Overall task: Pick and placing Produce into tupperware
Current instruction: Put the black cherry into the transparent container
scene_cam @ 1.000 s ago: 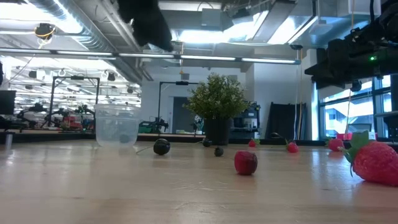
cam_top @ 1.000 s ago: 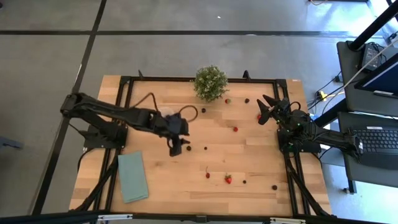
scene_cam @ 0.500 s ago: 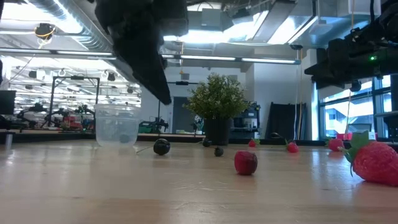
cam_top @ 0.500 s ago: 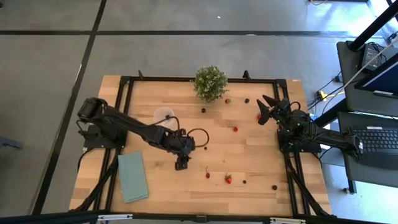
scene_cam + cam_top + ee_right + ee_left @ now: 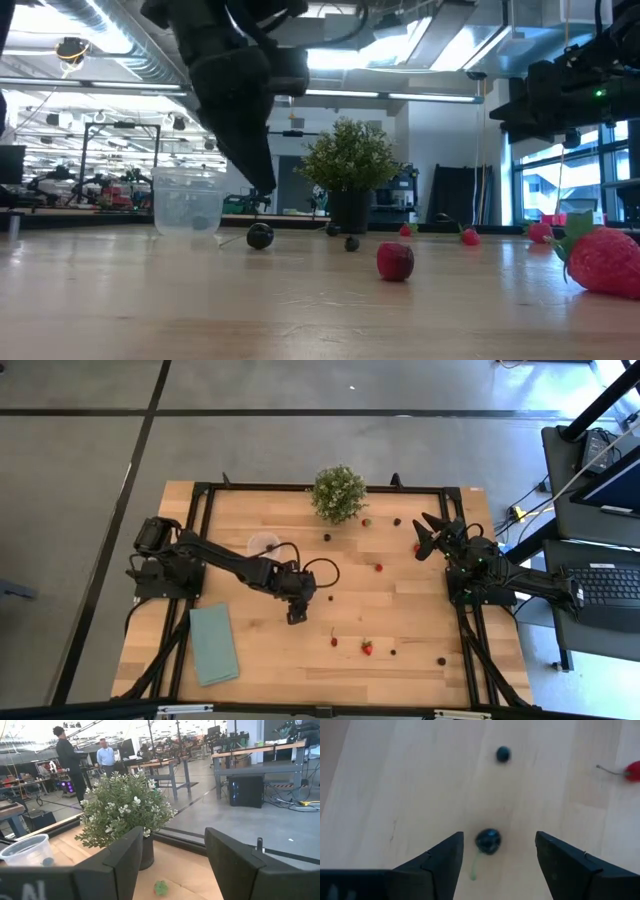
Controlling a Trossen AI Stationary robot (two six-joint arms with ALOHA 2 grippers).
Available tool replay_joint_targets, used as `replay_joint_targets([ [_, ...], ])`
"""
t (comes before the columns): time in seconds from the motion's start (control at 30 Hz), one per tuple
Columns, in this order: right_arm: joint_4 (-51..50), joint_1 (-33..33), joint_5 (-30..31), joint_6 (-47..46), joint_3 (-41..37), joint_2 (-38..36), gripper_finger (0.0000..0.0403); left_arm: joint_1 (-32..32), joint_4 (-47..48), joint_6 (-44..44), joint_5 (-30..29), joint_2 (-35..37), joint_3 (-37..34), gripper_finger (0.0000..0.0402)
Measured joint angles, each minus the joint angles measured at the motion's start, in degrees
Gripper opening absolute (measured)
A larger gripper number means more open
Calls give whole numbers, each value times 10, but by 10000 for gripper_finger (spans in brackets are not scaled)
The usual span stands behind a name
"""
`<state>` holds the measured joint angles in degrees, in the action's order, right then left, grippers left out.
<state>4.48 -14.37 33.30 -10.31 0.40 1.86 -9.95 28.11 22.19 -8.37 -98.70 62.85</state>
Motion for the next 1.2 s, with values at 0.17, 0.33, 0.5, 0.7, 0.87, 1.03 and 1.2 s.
replay_joint_targets([
  [0.17, 0, 0, 0, 1, 0, 0, 217, 7, 6, -24, 10, -13, 0, 237],
  [0.33, 0, 0, 0, 2, 0, 0, 217, 7, -4, -52, 19, -40, 0, 237],
  [0.5, 0, 0, 0, 3, 0, 0, 217, 8, -4, -62, 20, -54, 0, 237],
  [0.7, 0, 0, 0, 3, 0, 3, 217, 11, -6, -63, 20, -53, 0, 237],
  [0.87, 0, 0, 0, 3, 0, 3, 217, 15, -7, -64, 23, -63, -1, 237],
  [1.03, 0, 0, 1, 3, 0, 3, 217, 14, -15, -65, 31, -72, -1, 236],
  [1.2, 0, 0, 1, 3, 0, 3, 217, 18, -22, -73, 31, -71, 0, 222],
])
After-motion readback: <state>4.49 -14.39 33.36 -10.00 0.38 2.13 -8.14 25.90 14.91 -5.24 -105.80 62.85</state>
